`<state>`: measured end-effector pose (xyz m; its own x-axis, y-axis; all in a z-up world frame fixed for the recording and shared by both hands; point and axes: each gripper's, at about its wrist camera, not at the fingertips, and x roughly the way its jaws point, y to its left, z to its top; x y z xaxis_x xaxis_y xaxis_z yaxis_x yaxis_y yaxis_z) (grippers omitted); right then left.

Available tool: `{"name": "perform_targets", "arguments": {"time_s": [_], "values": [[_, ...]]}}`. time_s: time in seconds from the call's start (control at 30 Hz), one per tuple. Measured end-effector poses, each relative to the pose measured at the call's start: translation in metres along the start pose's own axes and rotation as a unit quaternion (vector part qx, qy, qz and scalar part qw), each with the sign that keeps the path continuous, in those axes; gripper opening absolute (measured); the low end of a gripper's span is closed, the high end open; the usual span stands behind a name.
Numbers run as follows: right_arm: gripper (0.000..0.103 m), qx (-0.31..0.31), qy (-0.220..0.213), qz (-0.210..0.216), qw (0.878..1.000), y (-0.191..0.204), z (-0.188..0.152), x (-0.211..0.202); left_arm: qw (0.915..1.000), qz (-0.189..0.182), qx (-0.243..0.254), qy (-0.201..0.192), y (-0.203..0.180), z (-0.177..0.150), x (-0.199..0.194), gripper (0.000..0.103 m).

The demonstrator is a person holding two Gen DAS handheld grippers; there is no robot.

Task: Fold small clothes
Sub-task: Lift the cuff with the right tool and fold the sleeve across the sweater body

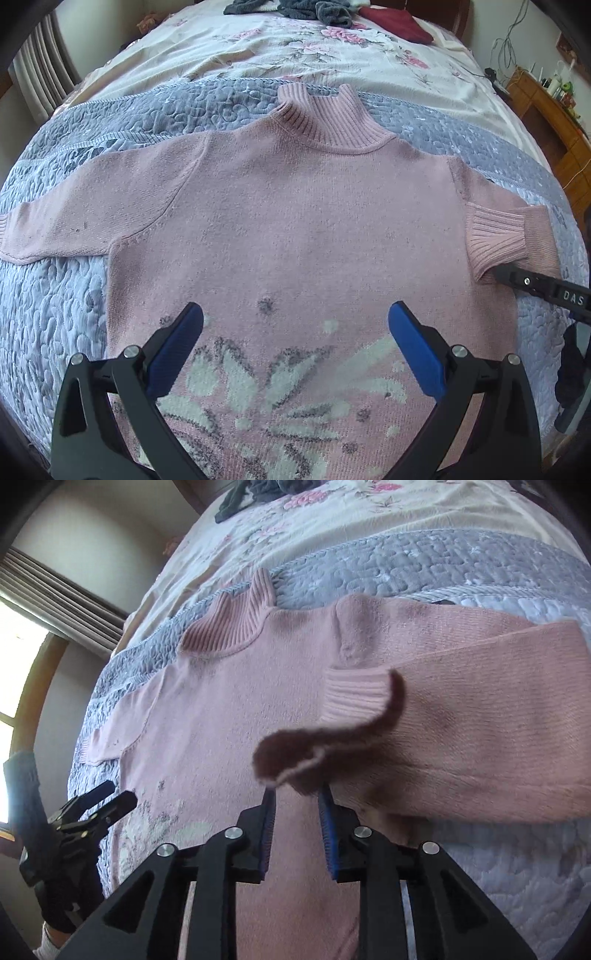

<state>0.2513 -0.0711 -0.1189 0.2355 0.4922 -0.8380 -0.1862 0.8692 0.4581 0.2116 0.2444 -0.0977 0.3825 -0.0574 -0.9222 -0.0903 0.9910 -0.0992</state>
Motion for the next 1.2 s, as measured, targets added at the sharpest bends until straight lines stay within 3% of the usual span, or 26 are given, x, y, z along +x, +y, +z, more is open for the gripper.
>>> {"name": "perform_targets", "arguments": {"time_s": [0.13, 0.3, 0.47, 0.53, 0.57, 0.67, 0.7, 0.73, 0.77, 0.87, 1.03, 1.2], "values": [[0.027, 0.03, -0.037, -0.017, 0.999, -0.037, -0.02, -0.047, 0.9995, -0.005, 0.031, -0.007, -0.039, 0.006, 0.004, 0.099], [0.029, 0.073, -0.059, -0.048, 0.994, -0.087, -0.035, -0.082, 0.9936, -0.014, 0.111, -0.011, -0.123, 0.009, 0.018, 0.099], [0.029, 0.102, -0.068, -0.059, 0.991, -0.123, -0.049, -0.096, 0.9859, 0.033, 0.163, -0.022, -0.182, 0.013, 0.048, 0.099], [0.029, 0.109, -0.071, -0.061, 0.99, -0.132, -0.054, -0.099, 0.9854, 0.036, 0.165, -0.018, -0.19, 0.018, 0.059, 0.082], [0.029, 0.113, -0.072, -0.061, 0.989, -0.136, -0.056, -0.099, 0.9856, 0.027, 0.166, -0.01, -0.192, 0.021, 0.063, 0.061], [0.029, 0.124, -0.075, -0.06, 0.988, -0.144, -0.057, -0.1, 0.9892, -0.01, 0.146, 0.013, -0.187, 0.03, 0.071, 0.039], [0.029, 0.126, -0.077, -0.06, 0.987, -0.145, -0.057, -0.1, 0.9901, -0.024, 0.137, 0.016, -0.183, 0.032, 0.073, 0.02], [0.029, 0.126, -0.078, -0.058, 0.987, -0.145, -0.056, -0.1, 0.9906, -0.043, 0.128, 0.021, -0.177, 0.034, 0.073, 0.011], [0.029, 0.126, -0.079, -0.057, 0.987, -0.145, -0.055, -0.099, 0.9909, -0.061, 0.117, 0.025, -0.171, 0.035, 0.072, 0.007], [0.029, 0.122, -0.079, -0.058, 0.988, -0.139, -0.051, -0.097, 0.9909, -0.095, 0.095, 0.008, -0.152, 0.037, 0.061, 0.006], [0.03, 0.121, -0.078, -0.053, 0.988, -0.13, -0.041, -0.091, 0.9937, -0.089, 0.065, -0.019, -0.112, 0.043, 0.041, 0.006], [0.037, 0.124, -0.073, -0.035, 0.989, -0.12, -0.029, -0.079, 0.9963, -0.056, 0.045, -0.046, -0.062, 0.056, 0.025, 0.006]]}}
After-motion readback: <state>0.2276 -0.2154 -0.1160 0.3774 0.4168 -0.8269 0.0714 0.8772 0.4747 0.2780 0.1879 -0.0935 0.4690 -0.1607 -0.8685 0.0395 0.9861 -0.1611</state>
